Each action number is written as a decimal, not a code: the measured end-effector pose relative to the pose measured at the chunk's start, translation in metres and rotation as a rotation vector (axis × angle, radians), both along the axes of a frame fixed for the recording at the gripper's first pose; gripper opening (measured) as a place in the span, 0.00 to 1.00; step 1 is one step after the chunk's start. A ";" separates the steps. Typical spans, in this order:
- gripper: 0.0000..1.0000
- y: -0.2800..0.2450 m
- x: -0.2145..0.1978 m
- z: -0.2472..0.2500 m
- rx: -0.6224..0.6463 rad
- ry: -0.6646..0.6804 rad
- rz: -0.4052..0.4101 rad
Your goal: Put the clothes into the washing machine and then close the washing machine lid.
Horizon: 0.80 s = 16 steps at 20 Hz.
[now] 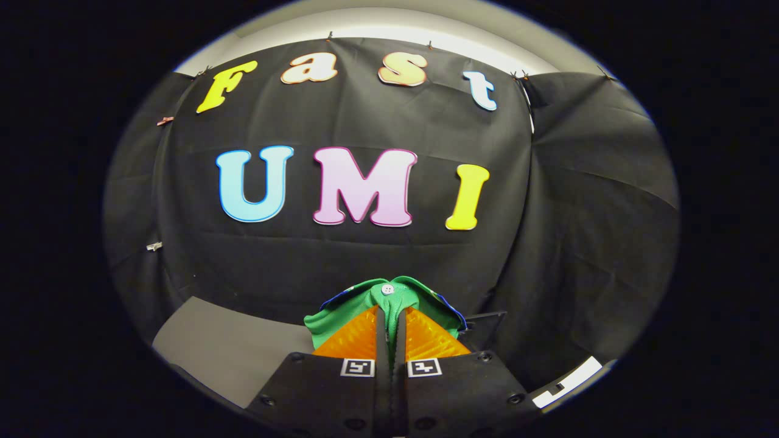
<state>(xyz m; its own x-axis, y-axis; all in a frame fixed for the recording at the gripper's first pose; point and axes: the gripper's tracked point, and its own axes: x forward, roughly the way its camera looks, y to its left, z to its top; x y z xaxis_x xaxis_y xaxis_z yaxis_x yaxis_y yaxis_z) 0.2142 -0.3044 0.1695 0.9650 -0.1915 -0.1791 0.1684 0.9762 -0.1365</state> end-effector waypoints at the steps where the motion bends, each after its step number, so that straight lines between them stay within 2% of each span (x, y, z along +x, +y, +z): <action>1: 0.05 -0.013 0.000 -0.002 -0.003 0.001 -0.014; 4: 0.05 -0.058 0.003 -0.020 -0.043 0.025 -0.085; 7: 0.05 -0.088 0.006 -0.049 -0.081 0.087 -0.120; 16: 0.05 -0.133 0.020 -0.173 -0.038 0.253 -0.155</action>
<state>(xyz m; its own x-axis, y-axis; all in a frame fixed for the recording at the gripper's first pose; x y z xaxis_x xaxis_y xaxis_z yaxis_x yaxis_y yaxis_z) 0.2340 -0.4377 -0.0034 0.8491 -0.3447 -0.4003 0.2712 0.9347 -0.2296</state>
